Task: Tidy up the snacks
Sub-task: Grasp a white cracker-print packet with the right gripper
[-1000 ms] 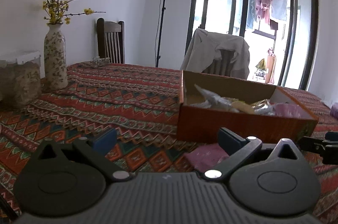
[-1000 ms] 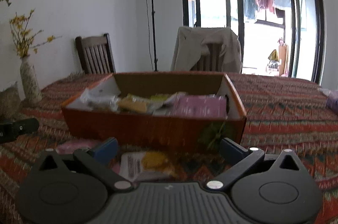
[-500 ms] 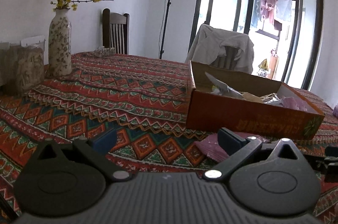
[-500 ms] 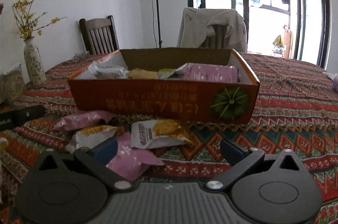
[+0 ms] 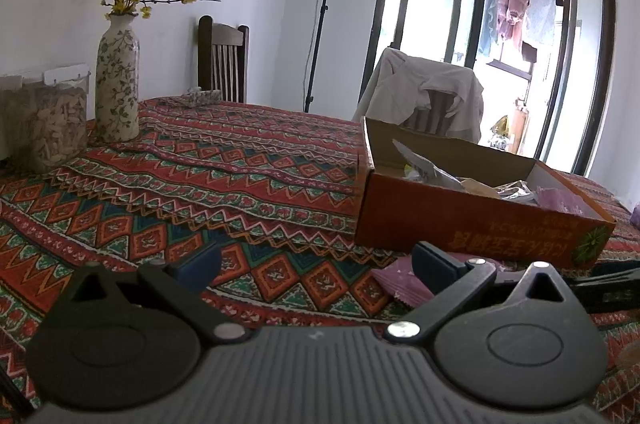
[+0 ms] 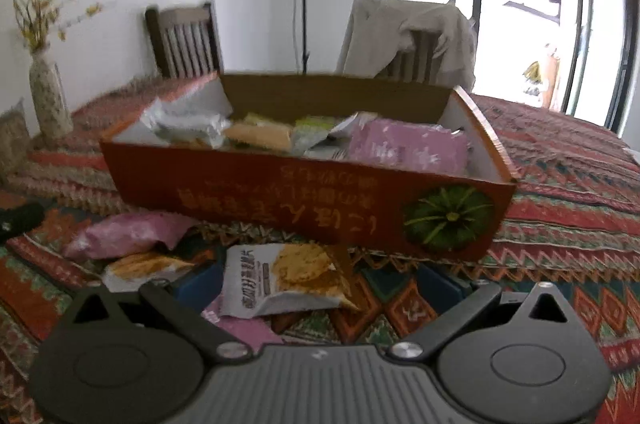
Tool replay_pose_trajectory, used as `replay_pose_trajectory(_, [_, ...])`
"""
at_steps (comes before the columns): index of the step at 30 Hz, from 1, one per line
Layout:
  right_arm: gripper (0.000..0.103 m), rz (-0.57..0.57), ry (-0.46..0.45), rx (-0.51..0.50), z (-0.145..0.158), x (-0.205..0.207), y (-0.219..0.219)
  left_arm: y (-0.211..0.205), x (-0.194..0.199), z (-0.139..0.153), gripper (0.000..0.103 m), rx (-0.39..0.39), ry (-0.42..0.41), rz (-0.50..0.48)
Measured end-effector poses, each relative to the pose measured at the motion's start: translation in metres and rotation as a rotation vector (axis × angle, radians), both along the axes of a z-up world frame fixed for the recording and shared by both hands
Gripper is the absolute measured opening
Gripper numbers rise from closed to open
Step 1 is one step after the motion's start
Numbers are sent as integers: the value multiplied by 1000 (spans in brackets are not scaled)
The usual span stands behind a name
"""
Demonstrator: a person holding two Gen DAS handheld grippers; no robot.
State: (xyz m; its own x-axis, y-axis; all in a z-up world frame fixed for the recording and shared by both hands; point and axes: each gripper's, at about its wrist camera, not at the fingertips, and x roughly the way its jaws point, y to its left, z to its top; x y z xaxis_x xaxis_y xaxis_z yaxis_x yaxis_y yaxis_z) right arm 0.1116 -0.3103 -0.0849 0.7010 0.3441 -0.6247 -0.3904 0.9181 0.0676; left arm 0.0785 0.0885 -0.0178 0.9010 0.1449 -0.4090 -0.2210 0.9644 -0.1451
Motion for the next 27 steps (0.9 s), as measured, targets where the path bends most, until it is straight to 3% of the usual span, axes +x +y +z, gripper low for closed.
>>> replay_pose_trajectory(7, [103,54,75,36,-11,25,8,3,0,-1,103,-12,7,4])
replay_pose_trajectory(15, [101,56,49,32,-14,20,8,6,0,-2,103,-28,6,10])
replay_pose_trajectory(21, [90,71,49,13,-11,20,16,7,0,-2,103,-33,4,11])
replay_pose_trajectory(24, [70,83,29,-8,-9,17,21,6,-1,-1,103,-26,4,17])
replay_pose_trajectory(27, [60,110,7,3,-9,10,19,5,-1,-2,103,-25,3,25])
